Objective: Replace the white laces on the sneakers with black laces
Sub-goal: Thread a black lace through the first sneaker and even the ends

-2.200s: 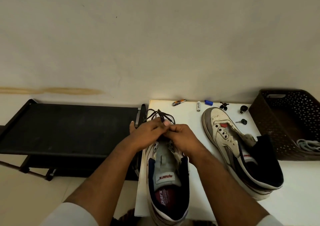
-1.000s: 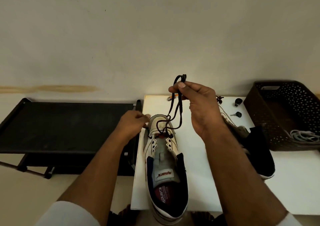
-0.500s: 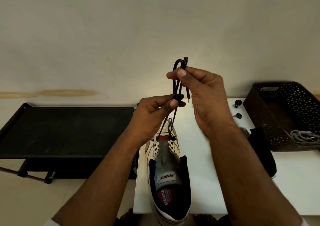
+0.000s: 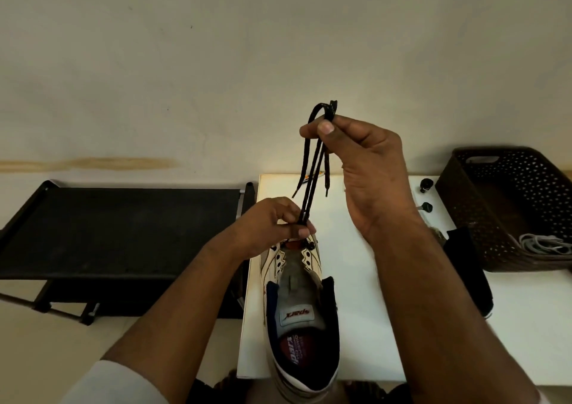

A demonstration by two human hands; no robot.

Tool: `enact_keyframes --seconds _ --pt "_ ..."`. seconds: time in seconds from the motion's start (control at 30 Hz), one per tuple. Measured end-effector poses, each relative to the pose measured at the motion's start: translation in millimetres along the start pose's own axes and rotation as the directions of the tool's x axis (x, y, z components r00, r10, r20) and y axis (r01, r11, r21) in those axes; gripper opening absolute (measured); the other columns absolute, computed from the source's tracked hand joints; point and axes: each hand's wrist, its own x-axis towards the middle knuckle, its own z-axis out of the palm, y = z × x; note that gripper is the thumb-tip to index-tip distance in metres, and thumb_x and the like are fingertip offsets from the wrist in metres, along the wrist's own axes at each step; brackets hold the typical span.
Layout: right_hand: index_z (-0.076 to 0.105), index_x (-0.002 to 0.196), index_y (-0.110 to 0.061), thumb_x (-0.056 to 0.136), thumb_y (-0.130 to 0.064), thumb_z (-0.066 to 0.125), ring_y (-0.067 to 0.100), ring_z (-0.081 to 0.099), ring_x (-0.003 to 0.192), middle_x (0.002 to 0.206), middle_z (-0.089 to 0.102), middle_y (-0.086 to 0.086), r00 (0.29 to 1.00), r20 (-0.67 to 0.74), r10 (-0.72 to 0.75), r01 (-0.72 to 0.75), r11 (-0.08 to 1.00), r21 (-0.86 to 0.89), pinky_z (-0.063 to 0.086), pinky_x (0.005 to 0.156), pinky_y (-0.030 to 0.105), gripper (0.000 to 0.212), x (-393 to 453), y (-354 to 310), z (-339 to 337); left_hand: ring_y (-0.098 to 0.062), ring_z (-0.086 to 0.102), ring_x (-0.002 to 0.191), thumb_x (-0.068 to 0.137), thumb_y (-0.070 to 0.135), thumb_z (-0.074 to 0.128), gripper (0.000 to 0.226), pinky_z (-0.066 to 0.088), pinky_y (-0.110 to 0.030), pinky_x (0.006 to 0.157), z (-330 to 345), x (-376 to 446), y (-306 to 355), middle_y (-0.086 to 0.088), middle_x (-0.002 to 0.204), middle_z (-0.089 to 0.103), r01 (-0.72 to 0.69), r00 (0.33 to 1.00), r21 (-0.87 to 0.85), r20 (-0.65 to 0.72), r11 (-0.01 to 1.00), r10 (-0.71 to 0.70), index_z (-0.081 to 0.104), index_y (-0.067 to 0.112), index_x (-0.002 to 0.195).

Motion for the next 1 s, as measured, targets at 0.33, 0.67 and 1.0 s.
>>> enact_keyframes --seconds 0.33,0.67,1.0 --pt "0.073 0.089 -0.015 0.091 -0.014 0.062 -0.002 0.051 0.058 0.092 0.074 0.003 0.975 -0.178 0.132 -0.106 0.983 0.151 0.035 0.061 0.017 0.012 18 30 -20 -0.006 0.067 0.076 0.093 0.019 0.062 0.009 0.049 -0.015 0.066 6 -3 1 0.002 0.082 0.072 0.119 0.993 -0.01 -0.01 0.993 -0.119 0.072 0.019 0.092" --pt "0.064 0.122 -0.014 0.097 -0.017 0.051 0.017 0.063 0.089 0.114 0.068 0.008 0.823 0.058 0.566 -0.448 0.708 -0.546 0.049 0.071 0.027 0.028 -24 114 -19 -0.006 0.049 0.048 0.093 0.018 0.062 0.02 0.04 -0.019 0.049 5 2 -2 -0.003 0.06 0.058 0.198 0.969 -0.156 -0.115 0.968 -0.216 0.068 0.003 0.081" --pt "0.074 0.087 -0.018 0.094 -0.008 0.057 -0.001 0.067 0.071 0.075 0.073 -0.008 0.866 0.19 0.463 -0.432 0.884 -0.18 0.05 0.062 0.011 0.021 -28 111 -11 0.002 0.053 0.058 0.1 0.006 0.044 0.018 0.04 -0.008 0.051 12 -2 -2 0.013 0.061 0.06 -0.021 0.94 -0.399 -0.319 0.917 -0.117 0.06 0.0 0.103"
